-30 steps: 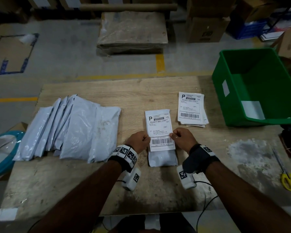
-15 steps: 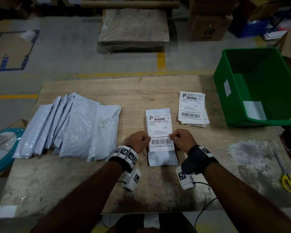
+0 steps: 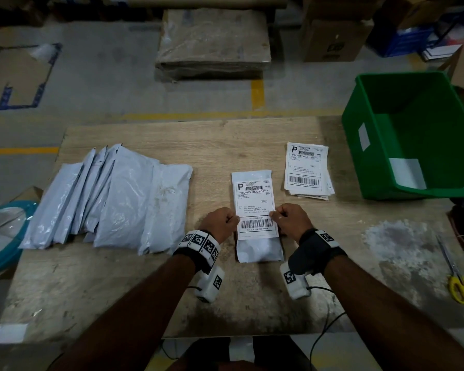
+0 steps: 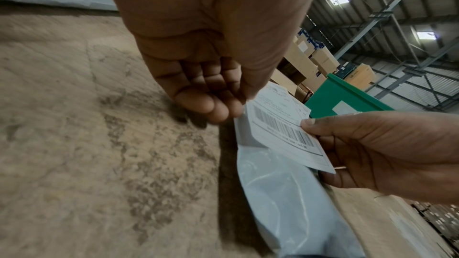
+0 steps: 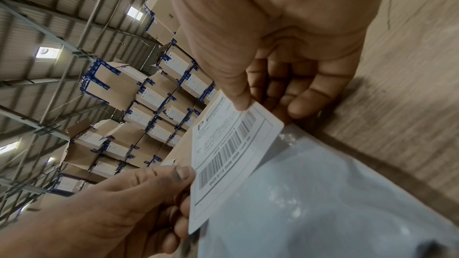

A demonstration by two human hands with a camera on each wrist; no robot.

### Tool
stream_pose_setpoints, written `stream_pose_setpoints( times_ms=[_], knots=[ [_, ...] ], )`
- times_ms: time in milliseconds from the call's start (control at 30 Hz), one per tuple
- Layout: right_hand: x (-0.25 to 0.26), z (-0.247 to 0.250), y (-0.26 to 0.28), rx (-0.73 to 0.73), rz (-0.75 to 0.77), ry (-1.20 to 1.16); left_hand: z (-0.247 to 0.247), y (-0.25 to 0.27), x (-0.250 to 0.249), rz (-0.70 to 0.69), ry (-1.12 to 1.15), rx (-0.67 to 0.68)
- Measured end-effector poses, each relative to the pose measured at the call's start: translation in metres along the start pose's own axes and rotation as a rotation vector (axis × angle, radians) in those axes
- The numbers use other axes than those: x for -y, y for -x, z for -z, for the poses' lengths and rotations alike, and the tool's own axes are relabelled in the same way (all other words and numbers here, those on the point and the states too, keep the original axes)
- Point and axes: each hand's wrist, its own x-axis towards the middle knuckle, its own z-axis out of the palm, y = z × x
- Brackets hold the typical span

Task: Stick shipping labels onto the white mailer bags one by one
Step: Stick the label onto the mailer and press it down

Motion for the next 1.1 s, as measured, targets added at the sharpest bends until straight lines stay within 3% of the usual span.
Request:
stream_pose_setpoints(
  times_ms=[633,833,933,1100],
  knots=[
    [0.008,-0.001,-0.006,0.005,-0.006,0.208,0.001,-0.008,0.002,0.019,-0.059,0.032],
    [0.01,0.002,-0.007,0.027,-0.015,0.286,0.004,-0.009,-0.001,0.015,-0.176,0.058],
    [0.008,0.009,-0.005,-0.037,-0.034,0.261,0.012,-0.009,-0.007,0.024,-0.307,0.059],
    [0.009,0.023,0.007,-0.026,0.177,0.245,0.018,-0.004,-0.02,-0.01,-0.367,-0.028]
  ],
)
